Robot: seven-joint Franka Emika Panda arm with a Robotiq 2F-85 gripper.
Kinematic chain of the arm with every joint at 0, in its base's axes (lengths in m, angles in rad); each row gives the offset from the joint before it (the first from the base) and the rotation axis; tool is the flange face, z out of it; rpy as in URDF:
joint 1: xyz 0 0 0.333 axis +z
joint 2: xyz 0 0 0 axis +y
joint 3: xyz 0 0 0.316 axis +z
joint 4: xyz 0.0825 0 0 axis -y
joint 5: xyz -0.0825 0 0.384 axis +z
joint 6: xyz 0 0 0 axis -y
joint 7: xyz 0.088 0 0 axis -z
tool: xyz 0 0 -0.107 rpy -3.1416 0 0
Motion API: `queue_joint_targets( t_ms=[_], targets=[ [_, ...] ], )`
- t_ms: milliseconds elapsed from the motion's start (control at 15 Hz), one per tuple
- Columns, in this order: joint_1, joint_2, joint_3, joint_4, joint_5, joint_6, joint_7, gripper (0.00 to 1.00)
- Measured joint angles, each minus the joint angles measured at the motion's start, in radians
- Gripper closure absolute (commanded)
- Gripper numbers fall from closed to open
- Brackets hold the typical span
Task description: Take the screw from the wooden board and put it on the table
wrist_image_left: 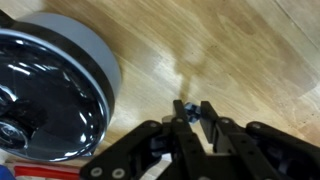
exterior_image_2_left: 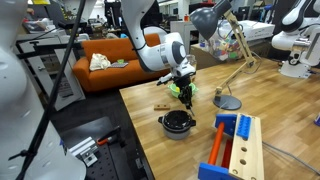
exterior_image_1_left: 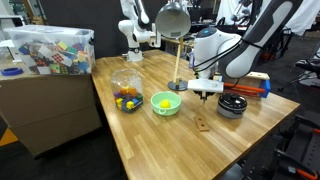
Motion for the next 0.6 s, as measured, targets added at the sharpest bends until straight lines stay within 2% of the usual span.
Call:
queue_joint_targets(
  t_ms=[67, 133, 600],
  targets=[
    [0.005, 0.001, -0.003, 0.002, 0.000, -0.002, 0.000, 0.54],
    [0.008, 0.001, -0.004, 0.004, 0.000, -0.005, 0.000, 0.53],
    [0.016, -0.001, -0.004, 0.018, 0.000, -0.050, 0.000, 0.07]
  ],
)
